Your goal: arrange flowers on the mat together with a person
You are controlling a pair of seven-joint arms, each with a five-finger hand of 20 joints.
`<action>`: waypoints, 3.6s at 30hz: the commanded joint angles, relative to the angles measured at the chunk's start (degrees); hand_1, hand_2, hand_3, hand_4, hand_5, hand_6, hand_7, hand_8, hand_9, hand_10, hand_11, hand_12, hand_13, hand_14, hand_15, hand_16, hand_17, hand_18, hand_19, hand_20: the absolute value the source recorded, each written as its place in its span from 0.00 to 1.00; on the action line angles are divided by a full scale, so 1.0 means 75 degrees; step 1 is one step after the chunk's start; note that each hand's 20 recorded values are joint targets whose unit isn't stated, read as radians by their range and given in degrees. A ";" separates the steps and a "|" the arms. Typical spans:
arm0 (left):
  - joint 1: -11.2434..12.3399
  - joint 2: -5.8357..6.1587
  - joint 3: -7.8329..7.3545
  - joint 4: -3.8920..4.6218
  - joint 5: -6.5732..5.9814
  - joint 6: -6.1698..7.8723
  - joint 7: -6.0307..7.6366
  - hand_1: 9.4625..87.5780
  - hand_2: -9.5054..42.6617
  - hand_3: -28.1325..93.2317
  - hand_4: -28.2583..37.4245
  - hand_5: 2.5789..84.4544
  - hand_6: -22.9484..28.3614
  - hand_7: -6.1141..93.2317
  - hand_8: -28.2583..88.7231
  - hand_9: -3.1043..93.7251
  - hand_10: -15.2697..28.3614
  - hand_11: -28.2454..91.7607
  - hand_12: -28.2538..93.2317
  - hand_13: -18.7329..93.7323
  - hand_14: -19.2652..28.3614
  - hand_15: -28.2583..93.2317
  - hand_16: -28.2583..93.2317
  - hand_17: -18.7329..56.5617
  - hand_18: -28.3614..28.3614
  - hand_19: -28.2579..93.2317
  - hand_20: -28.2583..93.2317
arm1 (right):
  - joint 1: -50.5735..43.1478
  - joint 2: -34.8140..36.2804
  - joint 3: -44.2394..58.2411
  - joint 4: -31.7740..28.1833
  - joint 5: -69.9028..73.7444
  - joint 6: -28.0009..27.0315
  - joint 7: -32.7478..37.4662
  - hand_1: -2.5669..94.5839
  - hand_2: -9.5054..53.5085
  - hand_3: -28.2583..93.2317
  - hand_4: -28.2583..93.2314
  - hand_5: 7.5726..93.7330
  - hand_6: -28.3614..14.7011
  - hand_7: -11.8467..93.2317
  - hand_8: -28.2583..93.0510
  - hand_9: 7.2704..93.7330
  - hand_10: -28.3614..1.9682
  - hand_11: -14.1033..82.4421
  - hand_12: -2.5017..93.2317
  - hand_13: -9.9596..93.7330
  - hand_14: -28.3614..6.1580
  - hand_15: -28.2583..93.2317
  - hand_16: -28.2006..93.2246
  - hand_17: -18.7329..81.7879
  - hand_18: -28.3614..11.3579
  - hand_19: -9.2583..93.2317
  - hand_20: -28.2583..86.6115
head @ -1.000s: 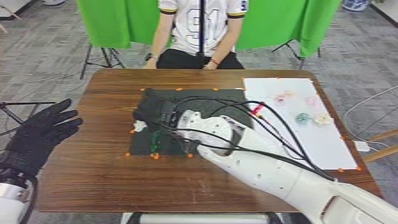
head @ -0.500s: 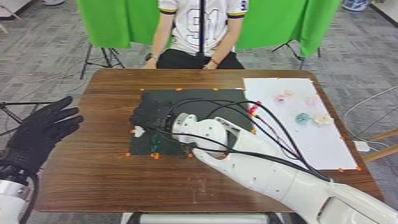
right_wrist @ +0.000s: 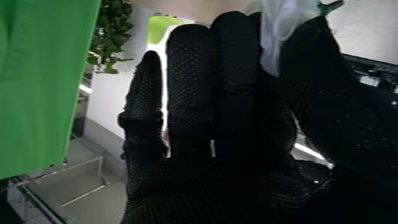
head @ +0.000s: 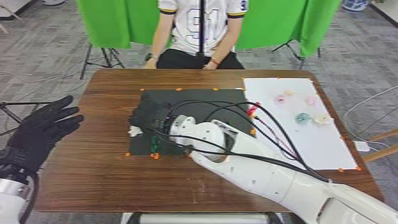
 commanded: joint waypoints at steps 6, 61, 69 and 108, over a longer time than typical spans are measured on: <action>0.0055 0.0013 0.0031 0.0049 -0.0021 0.0037 -0.0064 0.22 0.18 0.82 0.06 0.38 0.53 0.22 0.17 0.35 0.65 0.41 0.39 0.39 0.73 0.51 0.25 0.15 0.91 0.63 0.36 | -0.0027 -0.0093 0.0127 -0.0121 -0.0109 -0.0137 -0.0003 0.44 0.00 0.88 0.00 0.59 0.73 0.59 0.21 0.71 0.71 0.48 0.50 0.64 0.61 0.74 0.47 0.39 0.30 0.72 0.65; -0.0292 -0.1292 0.0626 -0.0091 0.0278 -0.0315 0.0037 0.22 0.19 0.82 0.06 0.39 0.54 0.22 0.17 0.35 0.65 0.41 0.39 0.39 0.73 0.51 0.25 0.15 0.91 0.63 0.36 | -0.9389 0.0982 1.0985 -0.5373 1.1108 -0.1048 0.0856 0.33 0.10 0.93 0.05 0.51 0.64 0.40 0.11 0.54 0.52 0.45 0.31 0.55 0.53 0.62 0.44 0.35 0.24 0.63 0.57; -0.0528 -0.1247 0.0746 0.0044 0.0309 -0.0412 -0.0025 0.22 0.19 0.82 0.06 0.39 0.54 0.22 0.17 0.35 0.65 0.41 0.39 0.39 0.73 0.50 0.25 0.15 0.91 0.63 0.36 | -0.9711 0.0414 1.1156 -0.5513 1.1451 -0.1237 0.0716 0.33 0.09 0.93 0.05 0.51 0.64 0.40 0.11 0.54 0.52 0.45 0.31 0.55 0.53 0.63 0.43 0.35 0.24 0.64 0.57; 0.0043 -0.1143 0.0403 -0.0110 0.0415 -0.0093 -0.0131 0.22 0.19 0.82 0.06 0.38 0.53 0.22 0.17 0.34 0.64 0.40 0.39 0.39 0.73 0.51 0.25 0.15 0.91 0.63 0.36 | -0.9227 0.0123 1.0678 -0.5338 1.1643 -0.1245 0.0830 0.33 0.08 0.93 0.05 0.51 0.63 0.40 0.12 0.54 0.51 0.45 0.31 0.55 0.53 0.63 0.43 0.35 0.24 0.63 0.56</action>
